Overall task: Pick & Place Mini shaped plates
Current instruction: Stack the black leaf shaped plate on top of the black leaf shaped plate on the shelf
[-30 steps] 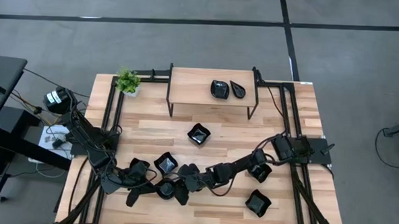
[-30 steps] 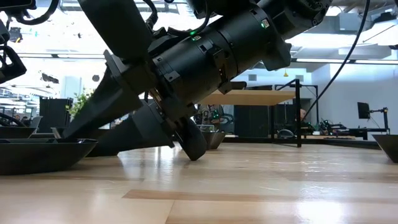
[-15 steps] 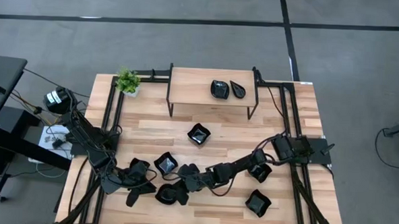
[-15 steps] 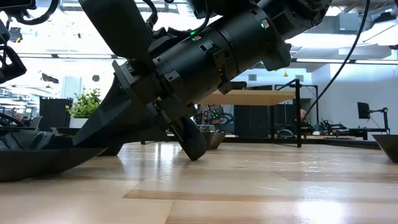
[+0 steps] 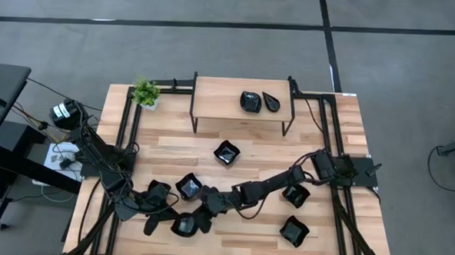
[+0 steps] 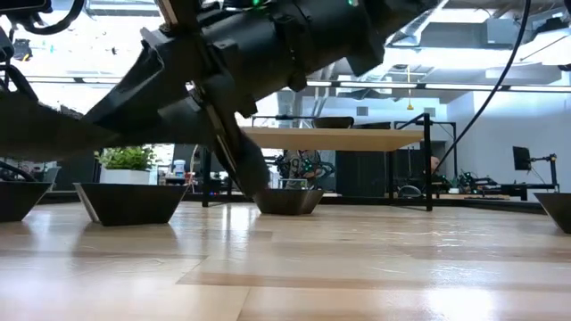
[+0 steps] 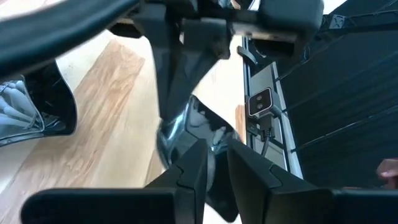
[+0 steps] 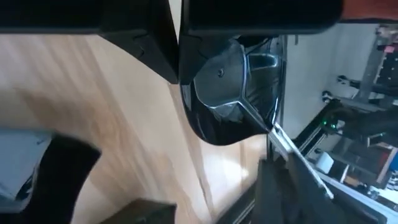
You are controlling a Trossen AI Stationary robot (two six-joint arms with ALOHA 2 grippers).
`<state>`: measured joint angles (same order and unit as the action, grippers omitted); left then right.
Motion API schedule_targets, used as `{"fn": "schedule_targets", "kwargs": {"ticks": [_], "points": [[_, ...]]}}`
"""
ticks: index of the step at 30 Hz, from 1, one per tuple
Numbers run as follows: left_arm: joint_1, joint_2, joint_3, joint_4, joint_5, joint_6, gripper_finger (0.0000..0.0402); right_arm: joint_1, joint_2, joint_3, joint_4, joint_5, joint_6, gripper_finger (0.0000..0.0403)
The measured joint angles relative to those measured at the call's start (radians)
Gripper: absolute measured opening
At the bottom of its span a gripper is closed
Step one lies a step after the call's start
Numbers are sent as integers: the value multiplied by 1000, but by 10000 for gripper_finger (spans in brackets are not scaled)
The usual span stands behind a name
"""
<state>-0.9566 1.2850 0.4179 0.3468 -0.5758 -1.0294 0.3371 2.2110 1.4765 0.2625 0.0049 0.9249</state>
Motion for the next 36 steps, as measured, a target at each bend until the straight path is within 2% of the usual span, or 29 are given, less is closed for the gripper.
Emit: {"fn": "schedule_targets", "kwargs": {"ticks": [6, 10, 13, 21, 29, 36], "points": [[-2, 0, 0, 13, 0, 0, 64, -20, -63, 6, -72, -31, 25, 1], [-11, 0, 0, 20, 0, 1, 64, -35, -131, 7, -273, -30, -3, 1], [-19, 0, 0, 21, 0, 7, 64, -50, -188, 5, -432, 15, -12, 1], [-19, 0, 0, 40, 0, 12, 64, -103, -345, 5, -695, 92, -27, 1], [14, -1, 0, 117, -93, 163, 64, -181, -558, 6, -870, 142, -87, 3], [160, -33, 0, 159, -154, 357, 64, -277, -768, 6, -1031, 281, -95, 3]]}}
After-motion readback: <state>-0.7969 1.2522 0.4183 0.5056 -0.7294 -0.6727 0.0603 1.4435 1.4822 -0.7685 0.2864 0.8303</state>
